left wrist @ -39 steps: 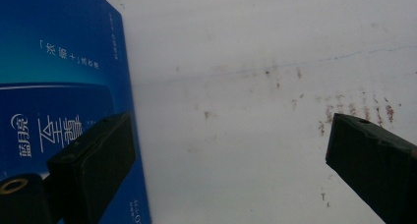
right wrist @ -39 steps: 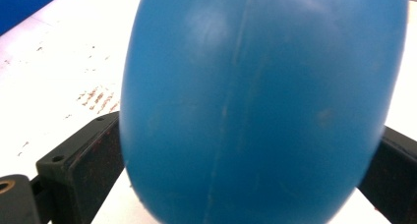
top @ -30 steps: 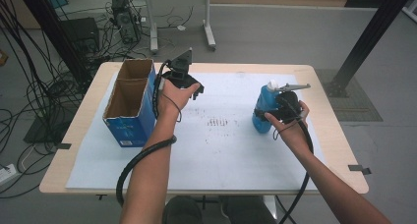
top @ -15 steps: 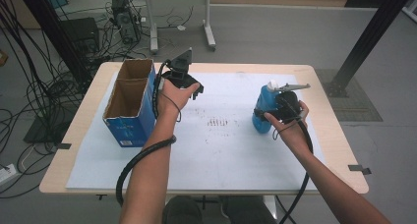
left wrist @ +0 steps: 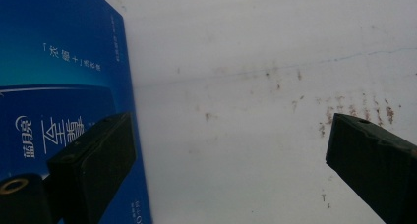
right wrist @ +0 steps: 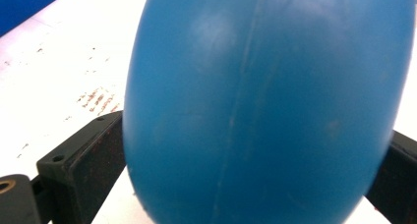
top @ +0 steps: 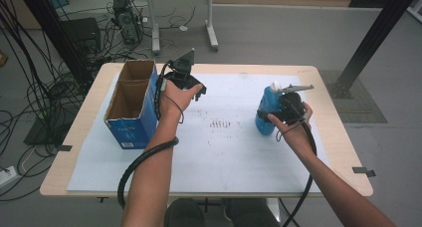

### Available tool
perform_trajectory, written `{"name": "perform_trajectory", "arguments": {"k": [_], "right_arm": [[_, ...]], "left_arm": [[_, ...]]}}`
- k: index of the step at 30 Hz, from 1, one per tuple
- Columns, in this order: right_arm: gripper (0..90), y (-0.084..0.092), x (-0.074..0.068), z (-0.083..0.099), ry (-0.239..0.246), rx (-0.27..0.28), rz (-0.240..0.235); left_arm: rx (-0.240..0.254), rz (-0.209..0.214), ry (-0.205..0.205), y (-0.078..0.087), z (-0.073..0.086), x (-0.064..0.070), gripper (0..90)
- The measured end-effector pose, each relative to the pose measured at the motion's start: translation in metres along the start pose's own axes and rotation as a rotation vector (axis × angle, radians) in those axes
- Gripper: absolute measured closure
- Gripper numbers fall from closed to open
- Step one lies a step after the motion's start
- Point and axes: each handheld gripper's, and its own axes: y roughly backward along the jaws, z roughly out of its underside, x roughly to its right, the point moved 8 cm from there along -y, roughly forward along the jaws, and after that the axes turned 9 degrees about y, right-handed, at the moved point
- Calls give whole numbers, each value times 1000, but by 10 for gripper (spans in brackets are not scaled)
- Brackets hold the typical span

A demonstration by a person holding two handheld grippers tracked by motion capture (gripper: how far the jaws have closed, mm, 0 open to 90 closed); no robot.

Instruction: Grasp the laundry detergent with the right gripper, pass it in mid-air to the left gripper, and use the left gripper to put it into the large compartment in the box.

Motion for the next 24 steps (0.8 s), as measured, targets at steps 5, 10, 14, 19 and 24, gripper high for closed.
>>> {"name": "perform_trajectory", "arguments": {"k": [5, 10, 14, 19, 24], "right_arm": [[25, 0, 0, 0, -1, 0, 0], [25, 0, 1, 0, -3, 0, 0], [25, 0, 1, 0, -3, 0, 0], [25, -1, 1, 0, -4, -1, 0], [26, -1, 0, 0, -3, 1, 2]], "left_arm": [[-2, -1, -1, -1, 0, 0, 54], [-3, -2, -3, -1, 1, 0, 54], [0, -2, -1, 0, 0, 0, 54], [-2, -1, -3, 0, 0, 0, 54], [-4, -1, -3, -1, 1, -1, 54]]}}
